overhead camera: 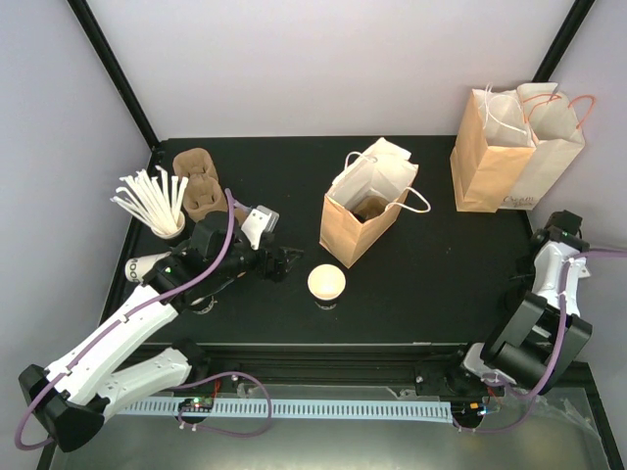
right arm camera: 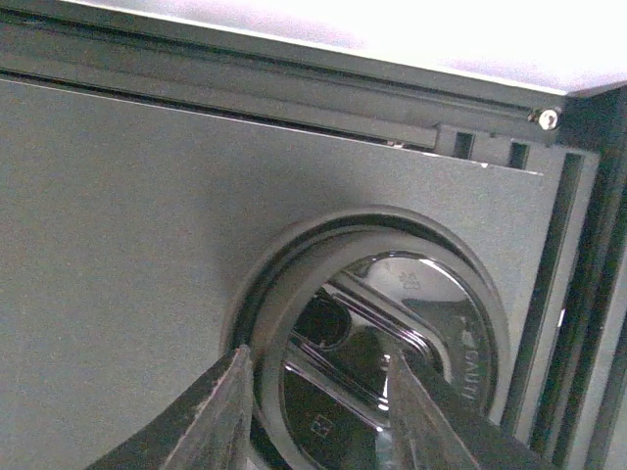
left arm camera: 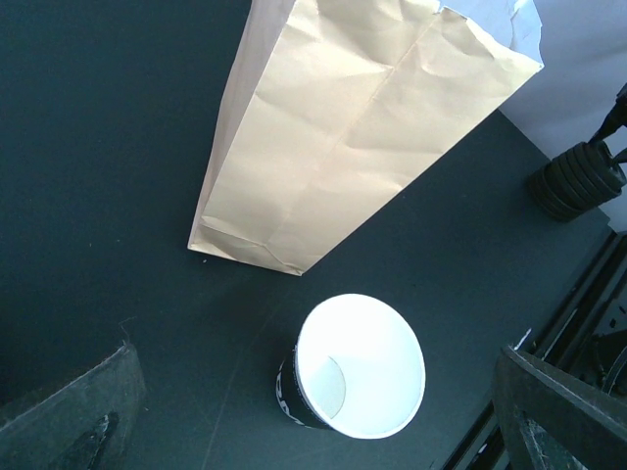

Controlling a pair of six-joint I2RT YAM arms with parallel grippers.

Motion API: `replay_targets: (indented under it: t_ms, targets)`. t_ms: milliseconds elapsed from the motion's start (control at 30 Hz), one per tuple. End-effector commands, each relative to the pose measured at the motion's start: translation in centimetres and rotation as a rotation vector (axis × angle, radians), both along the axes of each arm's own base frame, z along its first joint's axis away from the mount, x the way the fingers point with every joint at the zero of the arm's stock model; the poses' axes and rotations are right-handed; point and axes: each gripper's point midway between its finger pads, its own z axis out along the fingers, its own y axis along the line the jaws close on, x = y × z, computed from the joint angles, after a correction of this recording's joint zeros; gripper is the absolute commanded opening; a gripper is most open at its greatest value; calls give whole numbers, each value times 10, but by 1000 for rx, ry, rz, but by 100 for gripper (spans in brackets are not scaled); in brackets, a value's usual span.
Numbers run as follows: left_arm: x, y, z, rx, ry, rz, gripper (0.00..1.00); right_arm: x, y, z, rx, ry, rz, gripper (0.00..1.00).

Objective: Pack the takeout coffee

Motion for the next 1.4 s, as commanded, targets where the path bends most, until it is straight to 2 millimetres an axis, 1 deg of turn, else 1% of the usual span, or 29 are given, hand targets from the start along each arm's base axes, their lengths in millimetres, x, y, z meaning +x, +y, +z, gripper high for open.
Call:
replay_targets:
  t_ms: [0,33,67,100,267,300,333,367,433,600,633,667,833,1000,1233,1300,1367]
  targets:
    - [-1,1,11,-14,-30,-9,99,8,-4,1,24,-41,3,39]
    - [0,1,12,-14,-32,-8,99,8,-5,2,22,-46,0,35]
    - [0,1,11,-13,-30,-7,99,8,-5,3,18,-51,-2,34]
    - [0,1,10,-11,-29,-6,99,8,-6,4,16,-54,-2,29]
    - [-1,2,8,-13,-25,-3,99,9,-9,4,5,-48,-8,26]
    - [-1,2,8,-13,-26,-4,99,9,-9,5,1,-48,-9,21]
    - [-1,2,8,-11,-27,-4,99,8,-10,5,1,-46,-10,19]
    - [-1,2,8,-11,-27,-2,99,9,-10,5,-2,-47,-10,13]
    - [-1,3,8,-10,-29,-1,99,9,-10,6,-4,-52,-12,12]
    - [-2,3,9,-11,-29,0,99,10,-7,11,-5,-90,2,10]
    - [-2,4,9,-12,-29,1,99,12,-6,12,-7,-102,11,5]
    - [-2,4,9,-14,-28,2,99,12,-5,13,-7,-108,14,4]
    - [-4,5,8,-20,-26,5,99,17,1,17,12,-134,57,3]
    - [-6,6,8,-23,-30,4,99,21,6,28,-36,-144,94,3]
    - [-6,6,8,-20,-30,2,99,35,24,24,-6,-146,159,3]
    - [-5,6,8,-20,-29,3,99,37,25,30,-39,-127,169,4]
    - [-6,6,9,-22,-30,2,99,37,25,40,-99,-95,169,4]
